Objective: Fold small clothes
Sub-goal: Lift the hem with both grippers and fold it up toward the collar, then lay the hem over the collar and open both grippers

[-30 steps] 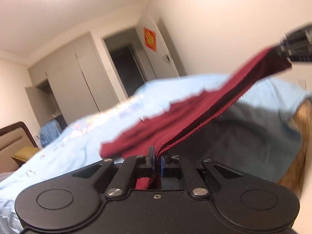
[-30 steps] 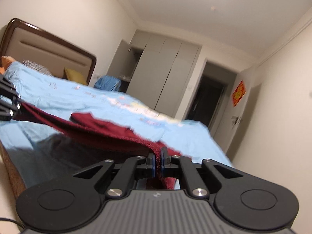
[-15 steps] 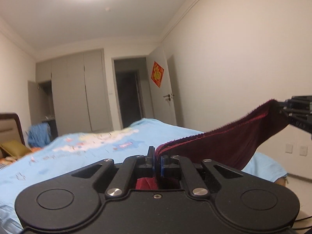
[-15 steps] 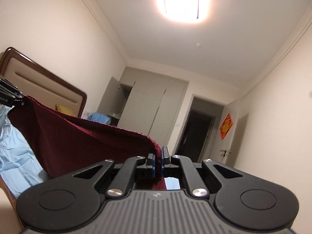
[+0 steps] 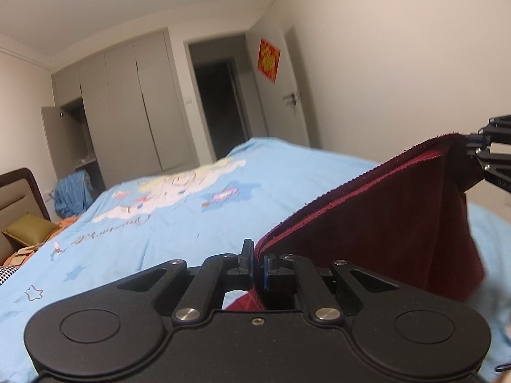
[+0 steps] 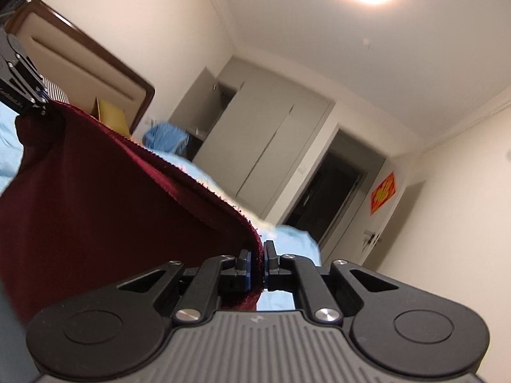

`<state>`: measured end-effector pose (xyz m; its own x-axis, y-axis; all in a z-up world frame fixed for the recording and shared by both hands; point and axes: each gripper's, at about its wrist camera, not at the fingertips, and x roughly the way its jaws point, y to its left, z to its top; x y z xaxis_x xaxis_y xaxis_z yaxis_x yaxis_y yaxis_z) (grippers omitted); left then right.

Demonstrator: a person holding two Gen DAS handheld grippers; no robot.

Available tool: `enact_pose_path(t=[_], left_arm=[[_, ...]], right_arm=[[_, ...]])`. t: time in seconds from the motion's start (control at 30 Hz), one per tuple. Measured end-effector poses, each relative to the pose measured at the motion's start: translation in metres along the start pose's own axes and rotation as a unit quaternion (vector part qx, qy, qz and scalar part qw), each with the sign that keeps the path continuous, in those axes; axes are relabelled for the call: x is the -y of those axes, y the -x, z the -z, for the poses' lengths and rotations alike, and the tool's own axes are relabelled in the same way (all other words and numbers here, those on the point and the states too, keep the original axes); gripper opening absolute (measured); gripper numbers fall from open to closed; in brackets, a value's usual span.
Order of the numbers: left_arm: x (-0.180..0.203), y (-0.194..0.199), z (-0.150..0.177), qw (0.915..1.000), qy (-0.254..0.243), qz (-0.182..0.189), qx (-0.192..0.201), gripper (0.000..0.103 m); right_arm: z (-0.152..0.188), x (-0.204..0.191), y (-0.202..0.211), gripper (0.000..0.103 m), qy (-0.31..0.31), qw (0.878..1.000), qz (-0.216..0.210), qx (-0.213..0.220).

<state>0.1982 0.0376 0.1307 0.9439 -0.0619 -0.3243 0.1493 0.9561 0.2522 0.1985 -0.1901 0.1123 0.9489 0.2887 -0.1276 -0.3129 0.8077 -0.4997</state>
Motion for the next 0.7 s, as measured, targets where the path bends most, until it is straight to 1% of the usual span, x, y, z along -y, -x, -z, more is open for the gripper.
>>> enact_pose_path(t=[0.07, 0.2, 0.27, 0.33, 0.47, 0.63, 0.67, 0.7], left_arm=[[-0.005, -0.036, 0.001, 0.9996, 0.002, -0.001, -0.027, 0.005], [-0.018, -0.106, 0.016, 0.9969, 0.013, 0.002, -0.078, 0.005], [-0.023, -0.133, 0.028, 0.9948, 0.022, 0.004, -0.1, 0.005], [-0.023, -0.153, 0.039, 0.9929, 0.027, 0.004, -0.116, 0.005], [-0.024, -0.186, 0.053, 0.9907, 0.022, 0.005, -0.134, 0.005], [-0.027, -0.216, 0.061, 0.9886, 0.026, 0.018, -0.147, 0.005], [-0.026, -0.222, 0.062, 0.9879, 0.026, 0.022, -0.151, 0.006], [-0.026, -0.226, 0.064, 0.9873, 0.027, 0.024, -0.154, 0.007]], right_arm=[[0.005, -0.002, -0.038, 0.006, -0.004, 1.0, -0.017, -0.026], [0.024, -0.011, -0.103, 0.006, -0.007, 0.996, -0.049, -0.078], [0.035, -0.018, -0.131, 0.007, -0.01, 0.993, -0.062, -0.099], [0.047, -0.026, -0.154, 0.007, -0.009, 0.991, -0.071, -0.115], [0.069, -0.038, -0.184, 0.007, -0.011, 0.987, -0.081, -0.138], [0.103, -0.039, -0.201, 0.007, -0.033, 0.982, -0.093, -0.162], [0.109, -0.039, -0.203, 0.008, -0.036, 0.981, -0.095, -0.167], [0.112, -0.038, -0.206, 0.012, -0.037, 0.98, -0.097, -0.171]])
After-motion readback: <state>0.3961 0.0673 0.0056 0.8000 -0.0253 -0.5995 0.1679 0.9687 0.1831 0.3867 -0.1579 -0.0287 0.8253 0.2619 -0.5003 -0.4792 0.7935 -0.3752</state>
